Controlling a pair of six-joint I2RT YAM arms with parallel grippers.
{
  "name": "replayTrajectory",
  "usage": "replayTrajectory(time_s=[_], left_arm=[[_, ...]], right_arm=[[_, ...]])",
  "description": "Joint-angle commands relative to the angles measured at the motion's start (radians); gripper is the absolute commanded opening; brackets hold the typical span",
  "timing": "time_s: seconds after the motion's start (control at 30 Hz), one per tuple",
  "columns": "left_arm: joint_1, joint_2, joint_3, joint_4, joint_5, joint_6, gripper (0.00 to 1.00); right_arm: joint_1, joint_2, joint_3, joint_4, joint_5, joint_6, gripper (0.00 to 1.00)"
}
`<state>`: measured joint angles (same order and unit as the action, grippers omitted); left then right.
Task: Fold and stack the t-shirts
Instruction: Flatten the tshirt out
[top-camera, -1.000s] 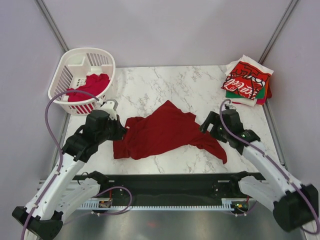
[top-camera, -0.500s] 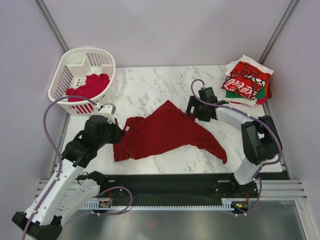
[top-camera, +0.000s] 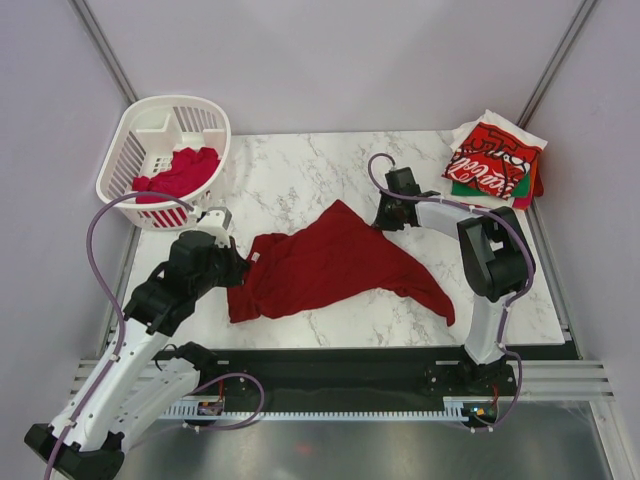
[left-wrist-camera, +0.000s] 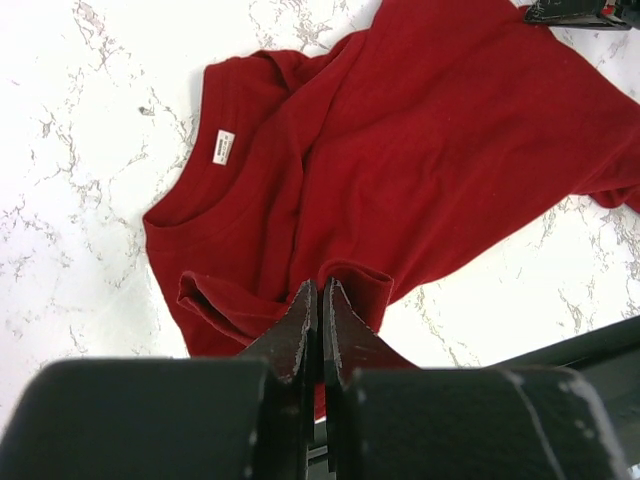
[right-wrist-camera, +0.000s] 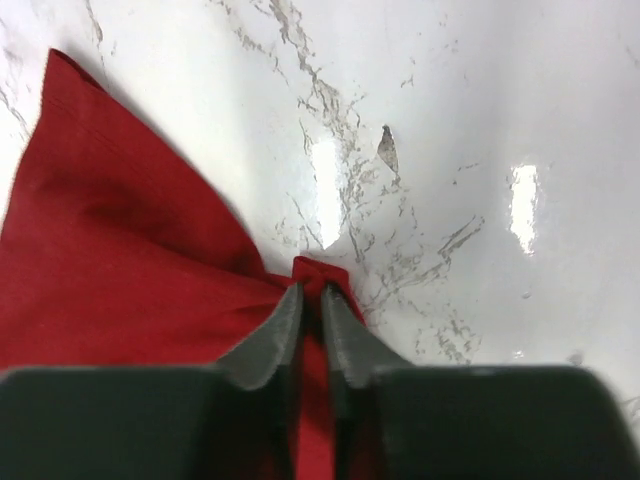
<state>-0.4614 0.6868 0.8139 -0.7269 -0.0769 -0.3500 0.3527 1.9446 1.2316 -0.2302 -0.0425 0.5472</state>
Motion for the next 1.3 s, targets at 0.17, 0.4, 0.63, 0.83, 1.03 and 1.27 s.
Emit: replayTrajectory(time_s=[0.17, 0.4, 0.63, 0.83, 1.03, 1.27], left_arm=[[0.001, -0.007, -0.004, 0.038, -0.018, 0.031, 0.02], [0.001, -0.020, -0.005, 0.038, -0.030, 0.028, 0.02], [0.001, -0.024, -0.005, 0.038, -0.037, 0.028, 0.02], [0.001, -0.013, -0.005, 0.040, -0.037, 0.029, 0.02], [0.001, -0.012, -0.004, 0.038, -0.037, 0.029, 0.02], [0.001, -0.036, -0.010, 0.038, -0.043, 0.028, 0.02]], right_arm=[[0.000, -0.044, 0.077, -0.021, 0.012, -0.018, 0.00], [0.002, -0.235, 0.435, -0.185, -0.060, -0.105, 0.00], [0.011, -0.593, 0.203, -0.244, -0.164, -0.118, 0.09], [0.032, -0.832, -0.292, -0.359, 0.140, -0.018, 0.98], [0.032, -0.816, -0.317, -0.348, 0.202, -0.013, 0.98], [0.040, -0.685, -0.179, -0.252, 0.065, -0.047, 0.97]])
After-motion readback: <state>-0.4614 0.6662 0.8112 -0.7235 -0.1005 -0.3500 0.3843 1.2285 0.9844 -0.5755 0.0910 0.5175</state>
